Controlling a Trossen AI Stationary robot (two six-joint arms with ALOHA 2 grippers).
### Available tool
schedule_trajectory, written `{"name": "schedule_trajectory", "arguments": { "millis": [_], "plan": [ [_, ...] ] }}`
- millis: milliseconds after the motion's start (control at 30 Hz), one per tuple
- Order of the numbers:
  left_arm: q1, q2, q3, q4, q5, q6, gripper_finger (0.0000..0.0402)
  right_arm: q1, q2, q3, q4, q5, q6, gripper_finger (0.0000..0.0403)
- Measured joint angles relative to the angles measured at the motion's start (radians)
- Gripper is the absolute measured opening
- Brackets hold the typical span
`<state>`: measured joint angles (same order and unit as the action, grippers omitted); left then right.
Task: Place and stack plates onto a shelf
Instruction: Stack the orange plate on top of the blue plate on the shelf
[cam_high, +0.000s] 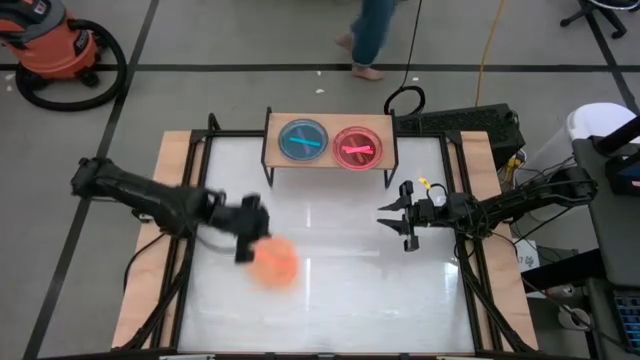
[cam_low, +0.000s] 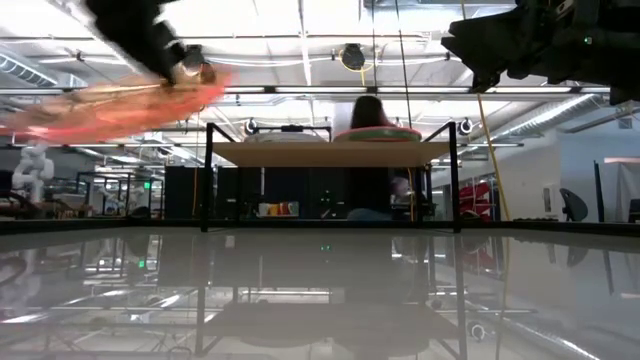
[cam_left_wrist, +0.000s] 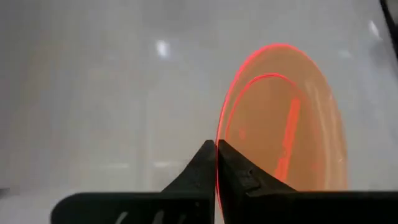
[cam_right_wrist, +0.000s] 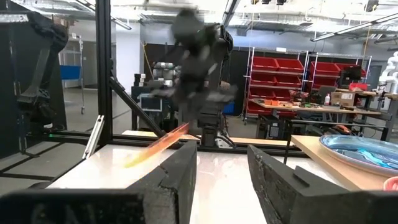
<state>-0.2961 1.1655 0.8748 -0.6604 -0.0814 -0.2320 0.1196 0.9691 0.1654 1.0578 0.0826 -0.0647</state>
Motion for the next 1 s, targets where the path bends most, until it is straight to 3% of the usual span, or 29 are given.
{"name": "schedule_trajectory", "arguments": {
  "millis": [300,567,733,1000],
  "plan": [
    [0.515,0.008,0.274,0.042,-0.007,0.16,0.0001,0.0,0.0,0.0,0.0,0.0,0.0,0.0125],
    [0.942,0.111,0.328,0.188,0.208,0.054,0.0001,0.0,0.0,0.0,0.0,0.0,0.001,0.0125],
    [1.058,0.212,0.327,0.274,0.295,-0.015,0.0001,0.0,0.0,0.0,0.0,0.0,0.001,0.0125],
    [1.103,0.324,0.327,0.327,0.327,-0.033,0.0001,0.0,0.0,0.0,0.0,0.003,0.014,0.0125]
  ]
}}
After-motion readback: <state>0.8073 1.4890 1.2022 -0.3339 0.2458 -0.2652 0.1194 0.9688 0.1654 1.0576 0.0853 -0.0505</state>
